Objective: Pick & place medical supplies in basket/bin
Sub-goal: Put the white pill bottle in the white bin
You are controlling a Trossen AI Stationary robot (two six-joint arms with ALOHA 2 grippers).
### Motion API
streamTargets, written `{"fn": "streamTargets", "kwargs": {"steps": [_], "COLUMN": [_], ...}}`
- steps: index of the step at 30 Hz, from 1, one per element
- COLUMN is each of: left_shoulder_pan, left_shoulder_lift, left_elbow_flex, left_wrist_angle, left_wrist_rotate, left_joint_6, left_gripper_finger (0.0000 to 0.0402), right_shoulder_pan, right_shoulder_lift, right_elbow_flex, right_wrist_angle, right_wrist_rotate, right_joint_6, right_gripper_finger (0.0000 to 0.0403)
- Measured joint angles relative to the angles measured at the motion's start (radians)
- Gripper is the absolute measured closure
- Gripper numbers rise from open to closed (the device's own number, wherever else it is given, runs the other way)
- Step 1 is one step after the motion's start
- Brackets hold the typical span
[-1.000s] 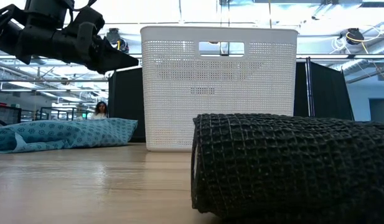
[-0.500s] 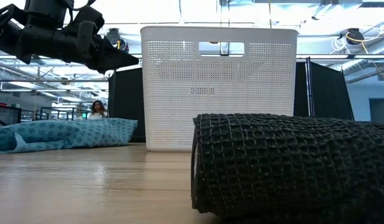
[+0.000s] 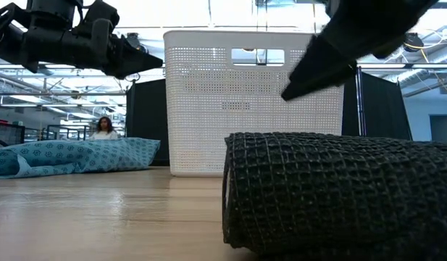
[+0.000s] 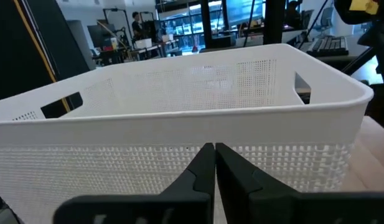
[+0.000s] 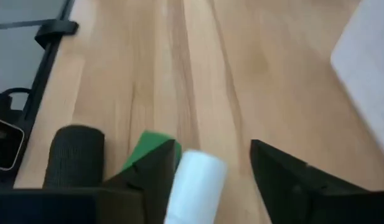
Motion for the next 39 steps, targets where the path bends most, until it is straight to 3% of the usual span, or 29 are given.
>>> {"fn": "streamTargets", "kwargs": {"steps": [5, 10, 17, 30, 35, 39], "left_shoulder_pan": [0.000, 0.000, 0.000, 0.000, 0.000, 0.000], "left_shoulder_lift": [0.000, 0.000, 0.000, 0.000, 0.000, 0.000], "left_elbow_flex": [0.000, 0.000, 0.000, 0.000, 0.000, 0.000], "left_wrist_angle": [0.000, 0.017, 0.033, 0.033, 0.033, 0.033], "left_wrist_rotate": [0.000, 0.000, 0.000, 0.002, 0.002, 0.002], "left_joint_6": [0.039, 0.049, 0.063, 0.046, 0.045, 0.044], "left_gripper_finger": [0.0397, 0.0376, 0.0367, 0.0398, 0.0383, 0.0368], "right_shoulder_pan": [0.003, 0.003, 0.003, 0.023, 0.021, 0.021], "right_shoulder_lift": [0.002, 0.013, 0.069, 0.146, 0.147, 0.147], "right_elbow_flex": [0.001, 0.001, 0.000, 0.000, 0.000, 0.000], "right_wrist_angle": [-0.018, -0.024, -0.043, -0.087, -0.101, -0.102], "right_wrist_rotate": [0.013, 0.013, -0.040, -0.085, -0.087, -0.086], "right_joint_6": [0.074, 0.115, 0.180, 0.224, 0.214, 0.193], "right_gripper_finger": [0.0152, 0.0134, 0.0141, 0.0149, 0.0151, 0.0183]}}
